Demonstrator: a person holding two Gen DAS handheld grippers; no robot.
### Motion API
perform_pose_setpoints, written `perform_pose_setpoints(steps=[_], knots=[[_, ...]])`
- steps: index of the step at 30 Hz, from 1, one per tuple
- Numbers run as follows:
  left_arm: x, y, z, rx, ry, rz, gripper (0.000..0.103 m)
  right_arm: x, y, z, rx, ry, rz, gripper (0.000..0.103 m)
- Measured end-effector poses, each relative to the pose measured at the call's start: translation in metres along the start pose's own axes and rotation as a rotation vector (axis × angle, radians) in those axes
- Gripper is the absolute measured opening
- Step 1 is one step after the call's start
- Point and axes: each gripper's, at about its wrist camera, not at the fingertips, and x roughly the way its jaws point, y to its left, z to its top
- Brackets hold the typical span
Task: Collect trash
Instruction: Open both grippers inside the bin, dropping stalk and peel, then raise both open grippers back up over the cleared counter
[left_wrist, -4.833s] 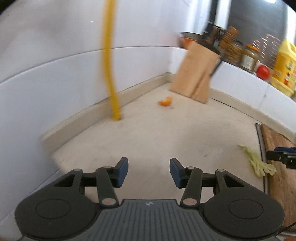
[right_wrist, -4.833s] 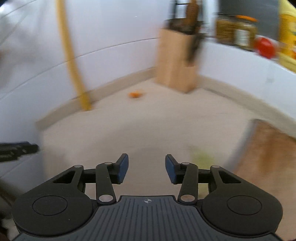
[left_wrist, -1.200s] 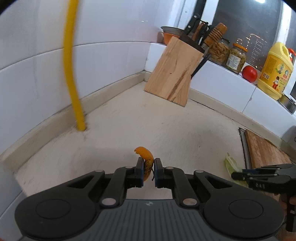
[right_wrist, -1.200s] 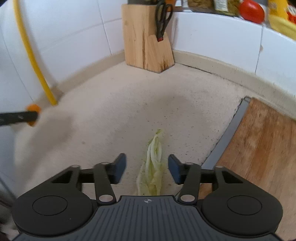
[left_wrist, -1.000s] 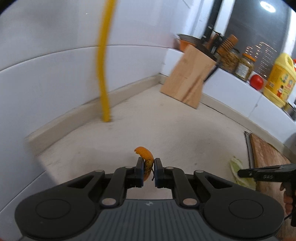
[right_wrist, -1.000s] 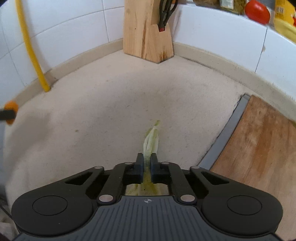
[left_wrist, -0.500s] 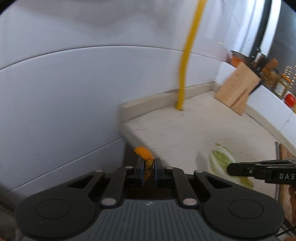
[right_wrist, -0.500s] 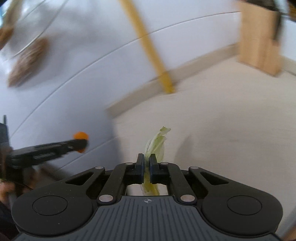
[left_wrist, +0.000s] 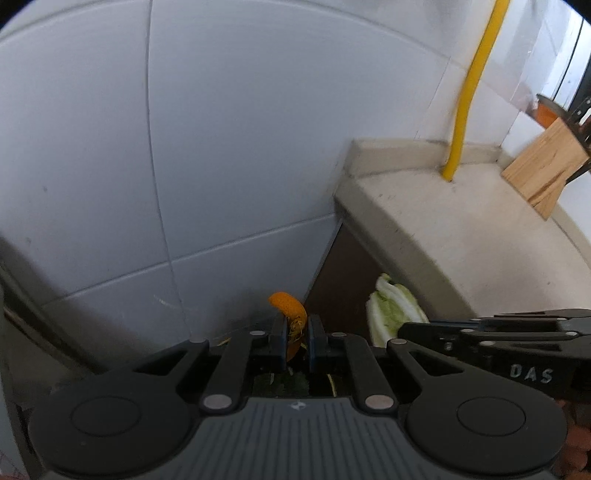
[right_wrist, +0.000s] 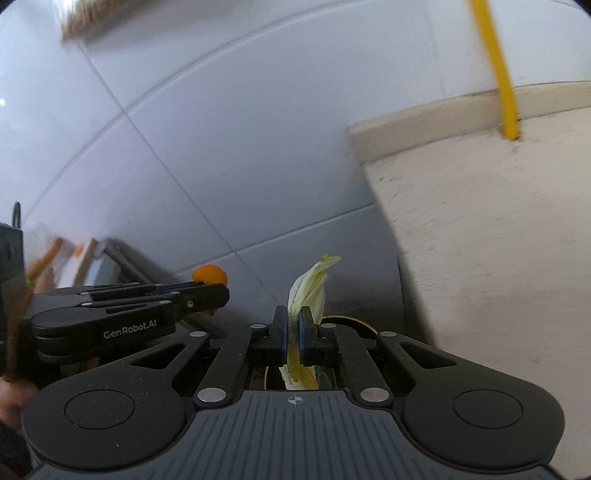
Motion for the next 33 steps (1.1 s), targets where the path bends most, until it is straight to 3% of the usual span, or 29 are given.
perform_pose_setpoints(steps=[9,14,16,20,29,33], knots=[[0.03,0.008,-0.005,-0.007,0.076,0.036,0.007,0.042,0.002,-0.01,0.024,0.08,-0.014,0.009],[0.039,0.014,-0.01,-0.01,0.116,0.058,0.013,0.06,-0.004,-0.012,0.049,0.108,-0.022,0.011],[0.041,0.017,-0.01,-0.005,0.117,0.067,0.02,0.067,-0.005,-0.013,0.055,0.123,-0.017,0.013],[0.046,0.02,-0.01,-0.017,0.133,0.074,0.021,0.08,-0.01,-0.015,0.063,0.127,-0.04,0.016],[0.046,0.022,-0.006,-0.035,0.111,0.059,0.021,0.087,-0.013,-0.018,0.104,0.131,-0.044,0.02],[0.038,0.02,-0.005,-0.044,0.084,0.037,0.028,0.07,-0.007,-0.016,0.09,0.101,-0.076,0.022]])
